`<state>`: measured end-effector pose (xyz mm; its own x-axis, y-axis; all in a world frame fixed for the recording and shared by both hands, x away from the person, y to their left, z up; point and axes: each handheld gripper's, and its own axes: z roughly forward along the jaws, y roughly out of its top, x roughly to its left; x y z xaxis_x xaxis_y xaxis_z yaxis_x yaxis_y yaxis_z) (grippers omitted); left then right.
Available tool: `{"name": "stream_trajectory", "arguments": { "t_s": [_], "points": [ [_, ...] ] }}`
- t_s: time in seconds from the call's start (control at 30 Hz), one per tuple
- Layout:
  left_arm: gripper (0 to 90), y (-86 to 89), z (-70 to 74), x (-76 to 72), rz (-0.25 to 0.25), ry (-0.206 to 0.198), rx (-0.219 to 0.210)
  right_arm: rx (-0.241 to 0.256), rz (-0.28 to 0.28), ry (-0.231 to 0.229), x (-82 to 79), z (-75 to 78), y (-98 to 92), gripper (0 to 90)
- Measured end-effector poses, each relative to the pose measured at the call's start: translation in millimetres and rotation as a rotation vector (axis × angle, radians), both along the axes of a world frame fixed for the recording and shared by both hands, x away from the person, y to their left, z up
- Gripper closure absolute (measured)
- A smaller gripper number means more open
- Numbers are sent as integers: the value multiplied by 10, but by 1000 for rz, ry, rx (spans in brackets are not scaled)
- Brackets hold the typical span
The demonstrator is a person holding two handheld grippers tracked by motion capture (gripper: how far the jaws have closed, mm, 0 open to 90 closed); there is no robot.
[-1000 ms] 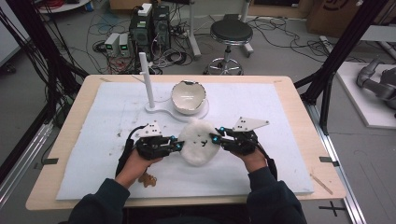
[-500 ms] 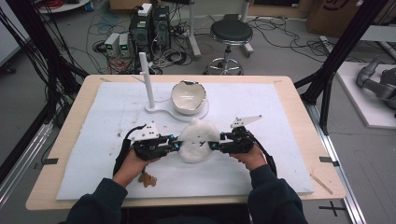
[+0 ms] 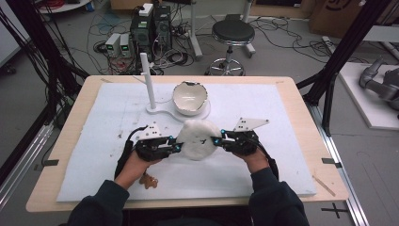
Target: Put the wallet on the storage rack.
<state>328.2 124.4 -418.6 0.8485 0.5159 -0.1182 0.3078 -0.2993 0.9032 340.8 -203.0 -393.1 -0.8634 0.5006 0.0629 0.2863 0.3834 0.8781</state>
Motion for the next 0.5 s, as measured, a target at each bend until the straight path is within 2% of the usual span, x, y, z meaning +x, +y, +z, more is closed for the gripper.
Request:
{"name": "stream_trajectory", "arguments": {
  "t_s": [0.07,0.1,0.13,0.17,0.27,0.3,0.33,0.37,0.47,0.5],
  "points": [
    [692,64,9,20,52,3,-9,-13,-11,-38,-14,20,1,764],
    [638,99,14,29,81,7,-19,-16,-15,-47,-8,29,-9,763],
    [582,99,14,29,81,7,-19,-15,-24,-44,4,35,-22,763],
    [569,181,29,46,120,8,-46,-11,-26,-42,23,40,-33,763],
    [491,373,77,70,195,-5,-95,-7,-37,-59,79,57,-53,763],
    [472,373,77,70,195,-5,-95,-12,-45,-65,98,78,-53,764],
    [450,440,92,75,216,-14,-108,-14,-49,-76,119,105,-52,763],
    [431,581,116,82,258,-23,-127,-15,-54,-91,140,137,-49,763],
    [347,790,129,99,330,-30,-139,-10,-69,-133,222,255,-29,763],
    [319,790,129,99,330,-30,-139,-13,-74,-149,253,302,-21,763]
  ]
}}
